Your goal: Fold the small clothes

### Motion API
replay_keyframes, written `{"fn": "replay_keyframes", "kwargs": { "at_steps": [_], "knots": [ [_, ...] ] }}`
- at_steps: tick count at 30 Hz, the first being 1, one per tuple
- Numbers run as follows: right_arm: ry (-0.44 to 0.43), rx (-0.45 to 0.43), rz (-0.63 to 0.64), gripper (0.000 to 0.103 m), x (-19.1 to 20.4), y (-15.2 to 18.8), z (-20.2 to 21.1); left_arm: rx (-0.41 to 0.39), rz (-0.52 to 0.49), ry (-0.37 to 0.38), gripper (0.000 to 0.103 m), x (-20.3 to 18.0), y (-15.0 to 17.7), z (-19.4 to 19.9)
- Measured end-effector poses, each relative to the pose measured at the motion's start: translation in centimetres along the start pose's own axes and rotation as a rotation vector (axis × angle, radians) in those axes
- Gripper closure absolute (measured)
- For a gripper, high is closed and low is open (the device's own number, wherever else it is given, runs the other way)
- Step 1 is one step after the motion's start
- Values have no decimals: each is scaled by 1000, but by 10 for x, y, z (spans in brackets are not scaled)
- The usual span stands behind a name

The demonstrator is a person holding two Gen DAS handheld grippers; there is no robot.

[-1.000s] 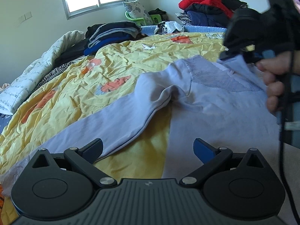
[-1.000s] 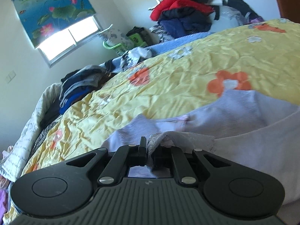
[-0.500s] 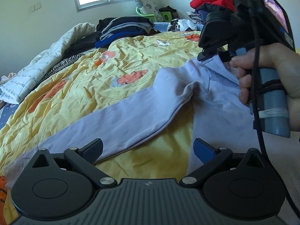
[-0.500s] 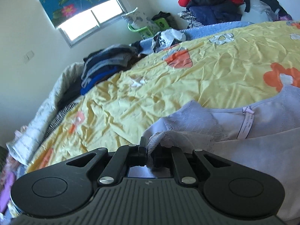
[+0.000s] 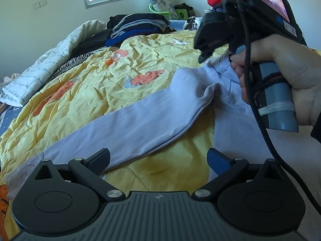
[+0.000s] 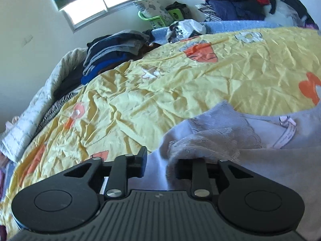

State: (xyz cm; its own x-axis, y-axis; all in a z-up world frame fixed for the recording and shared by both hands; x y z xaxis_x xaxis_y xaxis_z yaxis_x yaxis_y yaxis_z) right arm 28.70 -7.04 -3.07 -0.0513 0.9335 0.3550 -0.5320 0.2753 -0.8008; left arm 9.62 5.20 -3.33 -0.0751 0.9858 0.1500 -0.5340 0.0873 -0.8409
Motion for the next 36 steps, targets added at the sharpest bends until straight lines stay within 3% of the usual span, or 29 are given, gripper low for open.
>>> {"fn": "replay_keyframes", "kwargs": {
  "at_steps": [6, 9, 11, 15, 19, 21, 24, 26, 28, 29, 32, 36],
  "knots": [
    [-98, 8, 6, 61, 17, -7, 6, 4, 0, -3, 0, 0, 1, 1],
    [-191, 16, -32, 47, 20, -14, 9, 7, 0, -6, 0, 1, 1, 1],
    [-201, 12, -14, 46, 23, -21, 10, 7, 2, -9, 0, 3, 1, 2],
    [-88, 15, 112, 44, 29, -31, 12, 2, 11, -10, 0, 5, 0, 4],
    [-161, 34, -31, 44, 9, -37, 23, 5, 20, -10, 0, 6, 0, 4],
    [-166, 57, -23, 45, 8, -30, 26, 5, 25, -15, 0, 6, 0, 5],
    [-247, 158, -16, 43, 13, -12, 19, 10, 39, -16, 0, 9, 0, 8],
    [-227, 209, 7, 44, 17, 0, 9, 13, 46, -11, 0, 10, 0, 12],
    [-133, 184, 54, 45, 20, 5, 10, 8, 58, -3, 0, 12, 2, 20],
    [-127, 148, 68, 45, 22, 5, 18, 8, 68, -1, 0, 15, 4, 24],
    [-197, 42, 106, 45, 26, 4, 55, 28, 124, 13, 0, 25, 9, 32],
    [-216, -88, 299, 44, 38, 11, 98, 84, 267, 32, 0, 51, 18, 38]
  ]
}}
Point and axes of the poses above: each gripper's, at about its wrist camera, not at the fingertips, and z roughly against the way its jaws point, x to its left, y to its underside, the point moved 1 cm from there along -z, roughly the way its jaws point, and after that the axes turned 10 degrees about -x, right-handed, at the moved point
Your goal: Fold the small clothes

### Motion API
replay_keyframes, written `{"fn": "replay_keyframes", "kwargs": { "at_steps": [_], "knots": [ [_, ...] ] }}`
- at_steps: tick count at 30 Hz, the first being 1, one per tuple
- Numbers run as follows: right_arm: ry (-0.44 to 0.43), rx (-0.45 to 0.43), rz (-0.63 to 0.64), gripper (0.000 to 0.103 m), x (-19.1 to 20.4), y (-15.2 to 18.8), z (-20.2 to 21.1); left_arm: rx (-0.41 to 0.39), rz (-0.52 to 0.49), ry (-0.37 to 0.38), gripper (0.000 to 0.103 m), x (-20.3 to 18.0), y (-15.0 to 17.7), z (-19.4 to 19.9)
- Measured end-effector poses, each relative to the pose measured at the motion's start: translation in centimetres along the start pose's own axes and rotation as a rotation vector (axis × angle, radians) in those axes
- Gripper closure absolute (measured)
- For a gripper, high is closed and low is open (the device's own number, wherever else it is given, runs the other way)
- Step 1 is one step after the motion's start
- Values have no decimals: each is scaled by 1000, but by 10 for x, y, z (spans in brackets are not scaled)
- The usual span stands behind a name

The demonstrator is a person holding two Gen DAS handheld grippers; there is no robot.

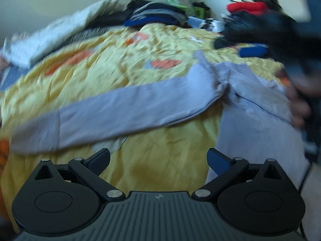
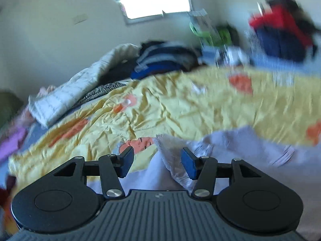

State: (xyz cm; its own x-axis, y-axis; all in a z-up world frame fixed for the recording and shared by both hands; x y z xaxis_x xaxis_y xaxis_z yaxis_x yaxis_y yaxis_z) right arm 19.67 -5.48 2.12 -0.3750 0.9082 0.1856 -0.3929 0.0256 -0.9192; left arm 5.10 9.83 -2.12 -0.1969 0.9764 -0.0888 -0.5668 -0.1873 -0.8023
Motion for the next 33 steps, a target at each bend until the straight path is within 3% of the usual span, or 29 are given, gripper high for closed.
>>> {"fn": "replay_keyframes", "kwargs": {
  "at_steps": [4, 9, 16, 21, 26, 27, 28, 29, 32, 33],
  "knots": [
    [-17, -20, 59, 43, 4, 7, 23, 24, 230, 34, 0, 44, 3, 7],
    [-45, -4, 22, 42, 6, 23, 39, -90, 612, 123, 0, 112, 12, 11],
    [-49, 8, -11, 40, 15, 41, 50, -107, 966, 265, 1, 155, 30, -21],
    [-41, -12, -14, 36, 15, 40, 61, -237, 1040, 229, 0, 167, 26, -36],
    [-15, -9, -10, 35, 10, 48, 71, -255, 1030, 188, 2, 175, 7, -56],
    [-8, -7, -11, 35, 8, 50, 74, -246, 1019, 182, 7, 175, 4, -57],
    [0, -2, -9, 35, 5, 53, 77, -237, 1010, 179, 31, 175, 2, -59],
    [10, 2, -6, 35, 3, 55, 80, -218, 992, 175, 64, 175, 0, -63],
    [44, 6, -11, 35, -9, 61, 91, -145, 972, 134, 92, 176, 5, -70],
    [56, 8, -26, 35, -15, 63, 95, -141, 965, 121, 96, 175, 8, -71]
  ]
}}
Point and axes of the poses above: each gripper's, at about its wrist camera, not at the fingertips, and z roughly against the way its jaws point, x to its left, y to its underside, the point moved 1 cm from there along -z, roughly the way its jaws point, and after that the axes turned 10 degrees about -x, right-handed, at the moved point
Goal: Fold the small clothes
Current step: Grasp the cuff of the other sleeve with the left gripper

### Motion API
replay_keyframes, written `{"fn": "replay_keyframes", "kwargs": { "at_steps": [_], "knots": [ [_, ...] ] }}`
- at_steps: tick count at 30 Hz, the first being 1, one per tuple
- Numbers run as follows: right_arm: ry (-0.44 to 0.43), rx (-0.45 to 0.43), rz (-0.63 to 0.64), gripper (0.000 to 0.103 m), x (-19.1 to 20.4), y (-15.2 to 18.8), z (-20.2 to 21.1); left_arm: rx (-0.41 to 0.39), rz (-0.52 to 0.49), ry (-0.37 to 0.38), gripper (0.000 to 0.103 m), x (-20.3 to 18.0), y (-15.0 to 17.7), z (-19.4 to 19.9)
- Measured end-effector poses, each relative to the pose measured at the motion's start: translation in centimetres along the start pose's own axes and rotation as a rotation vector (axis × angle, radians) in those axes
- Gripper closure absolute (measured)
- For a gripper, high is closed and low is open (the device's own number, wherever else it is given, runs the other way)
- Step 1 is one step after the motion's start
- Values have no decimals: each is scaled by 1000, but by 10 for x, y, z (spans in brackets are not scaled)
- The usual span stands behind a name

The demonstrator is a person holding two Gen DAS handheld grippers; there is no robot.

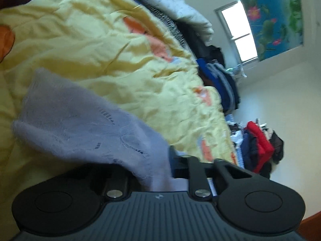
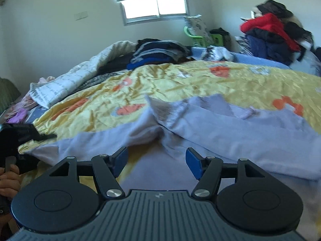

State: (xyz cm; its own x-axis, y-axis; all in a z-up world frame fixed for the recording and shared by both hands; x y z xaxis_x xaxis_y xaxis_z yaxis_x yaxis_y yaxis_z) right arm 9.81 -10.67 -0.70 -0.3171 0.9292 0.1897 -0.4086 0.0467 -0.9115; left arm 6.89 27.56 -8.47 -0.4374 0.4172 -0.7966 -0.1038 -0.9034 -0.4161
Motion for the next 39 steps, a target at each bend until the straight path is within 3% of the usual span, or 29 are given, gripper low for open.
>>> {"fn": "replay_keyframes", "kwargs": {
  "at_steps": [5, 8, 12, 15, 18, 21, 25, 35, 39],
  "knots": [
    [48, 12, -56, 35, -30, 10, 18, -80, -205, -41, 98, -25, 10, 10],
    [78, 21, -66, 35, -45, 18, 26, -182, -353, -57, 98, -54, 9, 20],
    [142, 39, -67, 35, -64, 27, 30, -325, -529, -137, 98, -88, 4, 30],
    [209, 45, -21, 34, -71, 32, 32, -389, -582, -172, 98, -103, -2, 37],
    [221, 50, -49, 32, -82, 36, 36, -411, -592, -199, 98, -111, -9, 35],
    [218, 52, -86, 32, -91, 40, 39, -375, -608, -175, 98, -125, -7, 24],
    [223, 50, -98, 33, -96, 43, 43, -342, -707, -97, 98, -154, 16, 15],
    [232, 43, -116, 34, -102, 48, 53, -204, -879, 112, 98, -218, 99, 0],
    [232, 35, -116, 34, -102, 49, 59, -134, -924, 138, 98, -229, 128, -13]
  ]
}}
Point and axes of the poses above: each gripper's, at about its wrist camera, not at the fingertips, and z roughly against the way its jaws point, x to its left, y to its underside, the point moved 1 cm from there along -z, roughly the way its jaws point, and after that the axes turned 10 degrees about -x, right-handed, at the moved point
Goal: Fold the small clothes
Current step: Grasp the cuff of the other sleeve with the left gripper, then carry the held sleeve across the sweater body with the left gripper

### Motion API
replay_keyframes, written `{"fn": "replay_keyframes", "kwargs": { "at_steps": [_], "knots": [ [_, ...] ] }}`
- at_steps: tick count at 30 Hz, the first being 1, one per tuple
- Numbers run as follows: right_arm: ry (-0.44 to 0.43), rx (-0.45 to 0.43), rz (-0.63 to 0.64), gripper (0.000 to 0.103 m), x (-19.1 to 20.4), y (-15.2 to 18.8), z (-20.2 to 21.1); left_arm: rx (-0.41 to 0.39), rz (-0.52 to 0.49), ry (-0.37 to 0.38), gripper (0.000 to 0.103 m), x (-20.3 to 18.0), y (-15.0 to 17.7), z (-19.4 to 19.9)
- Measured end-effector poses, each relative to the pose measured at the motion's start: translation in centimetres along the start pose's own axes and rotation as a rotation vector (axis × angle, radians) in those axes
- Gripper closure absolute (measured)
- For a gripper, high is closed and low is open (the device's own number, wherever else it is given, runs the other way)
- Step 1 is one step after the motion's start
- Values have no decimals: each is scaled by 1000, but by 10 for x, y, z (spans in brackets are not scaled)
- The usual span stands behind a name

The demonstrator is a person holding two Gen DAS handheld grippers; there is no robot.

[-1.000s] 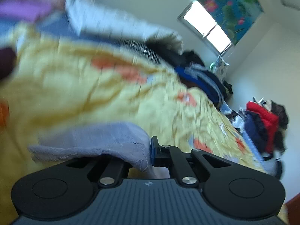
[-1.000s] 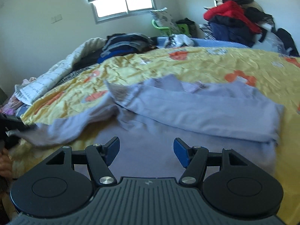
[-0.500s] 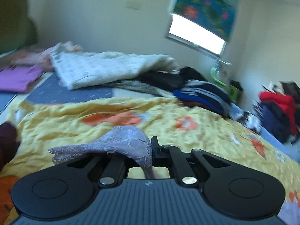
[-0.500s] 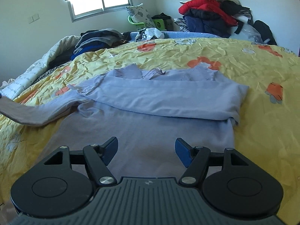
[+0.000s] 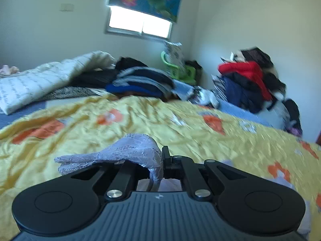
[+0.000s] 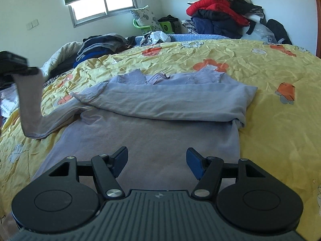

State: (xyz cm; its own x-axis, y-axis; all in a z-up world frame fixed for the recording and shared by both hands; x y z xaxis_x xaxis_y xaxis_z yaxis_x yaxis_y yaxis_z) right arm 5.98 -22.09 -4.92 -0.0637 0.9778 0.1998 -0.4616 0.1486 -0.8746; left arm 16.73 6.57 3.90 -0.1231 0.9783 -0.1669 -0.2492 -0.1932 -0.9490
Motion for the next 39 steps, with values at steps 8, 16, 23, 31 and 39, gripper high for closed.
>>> {"fn": "replay_keyframes", "kwargs": {
  "at_steps": [8, 16, 23, 31, 39],
  "knots": [
    [-7, 3, -1, 34, -7, 3, 6, 61, -66, 43, 98, -38, 17, -11],
    [-8, -9, -28, 34, -13, 6, 10, 75, -145, 97, 98, -81, 21, -17],
    [-7, -10, -37, 35, -21, 10, 15, 84, -211, 168, 98, -127, 26, -18],
    [13, -20, -55, 35, -28, 14, 22, 120, -264, 279, 98, -179, 39, -18],
    [26, -25, -65, 35, -34, 17, 27, 159, -349, 367, 98, -233, 58, -18]
  ]
}}
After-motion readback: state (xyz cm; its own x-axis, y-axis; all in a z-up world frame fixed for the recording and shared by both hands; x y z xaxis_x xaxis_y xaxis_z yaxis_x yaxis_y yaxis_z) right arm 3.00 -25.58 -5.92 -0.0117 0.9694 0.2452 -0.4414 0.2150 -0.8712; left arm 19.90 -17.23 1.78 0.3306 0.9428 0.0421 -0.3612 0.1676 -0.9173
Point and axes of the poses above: each gripper's, at about its wrist camera, not at the fingertips, and z roughly against the way its jaws point, x to its left, y to its underside, the point moved 1 cm from there along -z, roughly the way its jaws point, and after that the axes turned 10 degrees about -x, right-handed, at the moved point
